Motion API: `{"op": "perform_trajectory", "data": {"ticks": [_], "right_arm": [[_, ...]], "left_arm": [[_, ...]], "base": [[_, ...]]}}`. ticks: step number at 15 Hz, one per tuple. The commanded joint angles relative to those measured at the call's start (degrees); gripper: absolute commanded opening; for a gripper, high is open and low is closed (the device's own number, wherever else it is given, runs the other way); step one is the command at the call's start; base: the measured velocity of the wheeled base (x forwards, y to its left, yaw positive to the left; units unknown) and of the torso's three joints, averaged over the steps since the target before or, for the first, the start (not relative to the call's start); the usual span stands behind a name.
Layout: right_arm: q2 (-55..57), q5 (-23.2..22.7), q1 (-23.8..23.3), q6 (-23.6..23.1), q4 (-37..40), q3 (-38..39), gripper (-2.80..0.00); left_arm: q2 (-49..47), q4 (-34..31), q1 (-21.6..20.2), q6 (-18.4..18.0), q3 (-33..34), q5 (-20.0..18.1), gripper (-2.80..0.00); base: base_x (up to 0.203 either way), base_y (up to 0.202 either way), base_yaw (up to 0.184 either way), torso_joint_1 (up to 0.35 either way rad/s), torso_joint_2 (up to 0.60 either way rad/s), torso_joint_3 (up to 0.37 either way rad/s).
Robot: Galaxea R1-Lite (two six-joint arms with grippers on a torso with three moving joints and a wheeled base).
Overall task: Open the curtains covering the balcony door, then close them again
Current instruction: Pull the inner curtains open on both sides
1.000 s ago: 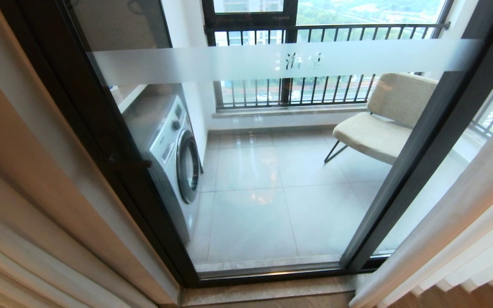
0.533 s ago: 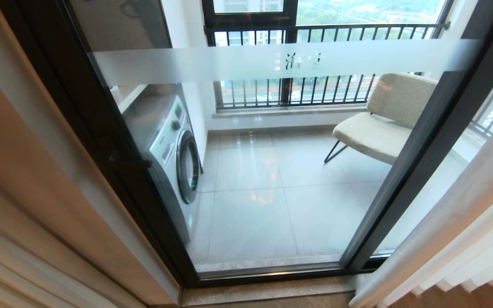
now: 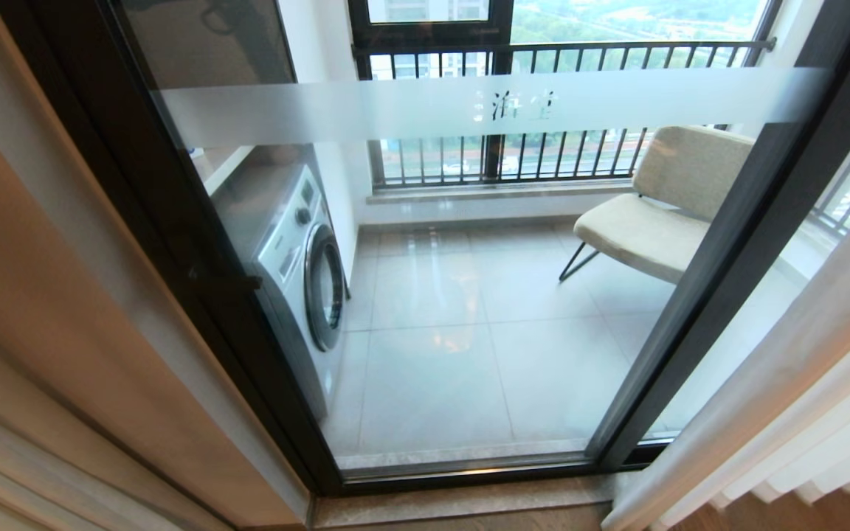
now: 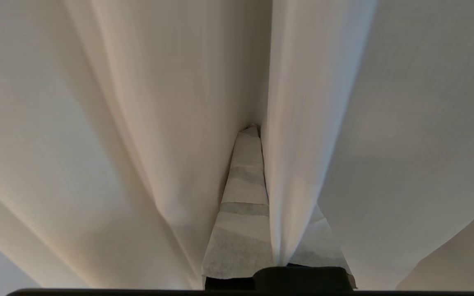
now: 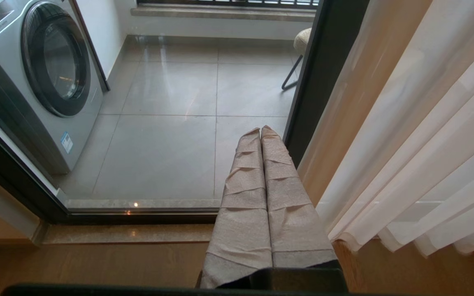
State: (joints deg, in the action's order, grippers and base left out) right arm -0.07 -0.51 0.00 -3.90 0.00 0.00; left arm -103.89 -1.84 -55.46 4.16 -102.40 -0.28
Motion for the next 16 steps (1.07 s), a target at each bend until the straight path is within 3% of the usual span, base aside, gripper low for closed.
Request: {"op": "perform_trajectory", "data": {"ticks": [1,6,11,16], "right_arm": [[0.07,-0.02,0.00,-0.05,0.00,0.00,-2.80],[0.07,-0.05,0.00,-0.05,0.00,0.00,-2.80],[0.07,-0.02,0.00,-0.05,0.00,0.00,-2.80],[0.07,-0.02,0.00,-0.05,0.00,0.00,-2.80]], "left_arm": [[-0.97,-0.09,-1.20,0.06,0.07,-0.33,-2.80],[-1.53,-0.18,-4.15,0.06,0.05,-0.53,-2.80],[-2.44,-0.09,-8.35,0.94,0.01,-3.52,-2.80],[-1.58,1.31,-9.06,0.94,0.44,-3.85,-2.80]], "base": [[0.000,0.000,0.000,0.000,0.00,0.000],[0.000,0.000,0.000,0.000,0.00,0.000],[0.000,0.000,0.000,0.000,0.00,0.000],[0.000,0.000,0.000,0.000,0.00,0.000]]}}
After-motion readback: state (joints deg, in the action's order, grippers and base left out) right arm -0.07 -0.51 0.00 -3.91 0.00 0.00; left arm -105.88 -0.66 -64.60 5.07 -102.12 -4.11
